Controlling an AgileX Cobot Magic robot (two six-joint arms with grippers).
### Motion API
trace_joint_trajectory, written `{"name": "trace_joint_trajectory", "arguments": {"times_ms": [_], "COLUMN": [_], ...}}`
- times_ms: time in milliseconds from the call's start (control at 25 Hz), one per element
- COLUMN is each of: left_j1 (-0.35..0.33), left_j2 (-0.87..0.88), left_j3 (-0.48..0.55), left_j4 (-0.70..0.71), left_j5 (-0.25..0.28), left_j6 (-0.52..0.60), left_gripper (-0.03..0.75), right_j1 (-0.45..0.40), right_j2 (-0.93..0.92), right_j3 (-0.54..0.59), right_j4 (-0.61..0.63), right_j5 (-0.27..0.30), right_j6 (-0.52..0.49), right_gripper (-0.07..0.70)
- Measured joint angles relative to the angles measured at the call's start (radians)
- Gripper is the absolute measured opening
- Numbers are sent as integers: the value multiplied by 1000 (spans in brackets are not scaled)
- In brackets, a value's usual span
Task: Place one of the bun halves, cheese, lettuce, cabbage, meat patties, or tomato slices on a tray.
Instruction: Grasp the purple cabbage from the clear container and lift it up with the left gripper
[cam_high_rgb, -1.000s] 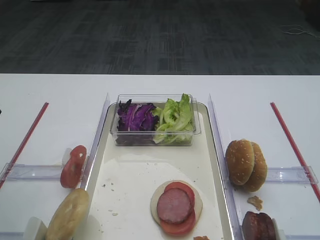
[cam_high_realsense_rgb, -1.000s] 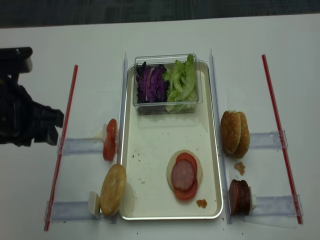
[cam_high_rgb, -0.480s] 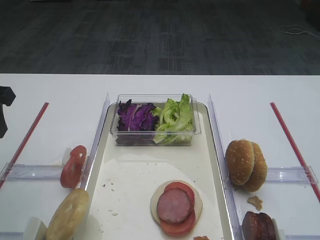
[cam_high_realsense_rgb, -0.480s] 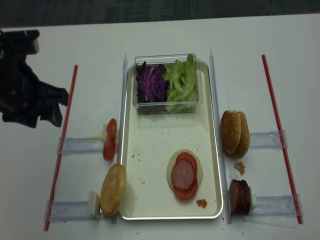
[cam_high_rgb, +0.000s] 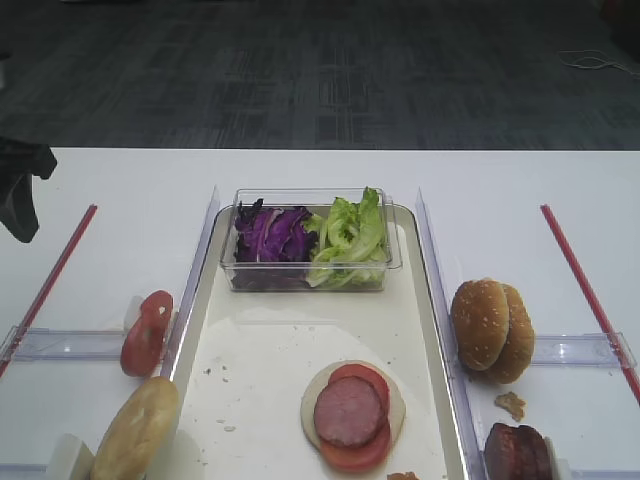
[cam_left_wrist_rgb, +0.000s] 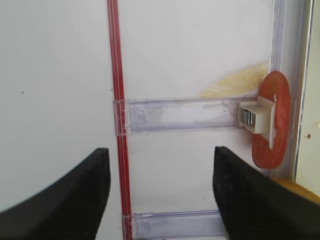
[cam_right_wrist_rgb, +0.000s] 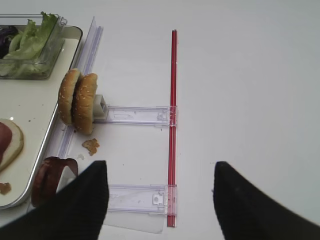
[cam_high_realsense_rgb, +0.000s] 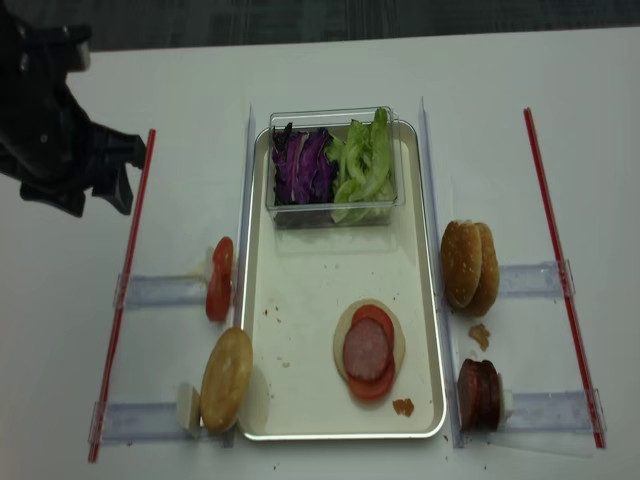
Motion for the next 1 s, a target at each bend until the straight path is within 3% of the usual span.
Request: {"name": "trace_joint_trajectory", "arguments": {"times_ms": [760, 1000], "left_j1": [0, 0], "left_j2": [245, 291], "left_j3": [-267, -304], "left_j4": [0, 2], "left_j5": [66, 72], "left_j6": [0, 2], "left_gripper": [419, 419], "right_j1": [0, 0], "right_j2": [0, 0], "right_j3": [0, 0], "right_j4": [0, 0], "right_j5": [0, 0], "right_j6": [0, 0], "right_gripper": [471, 471]}}
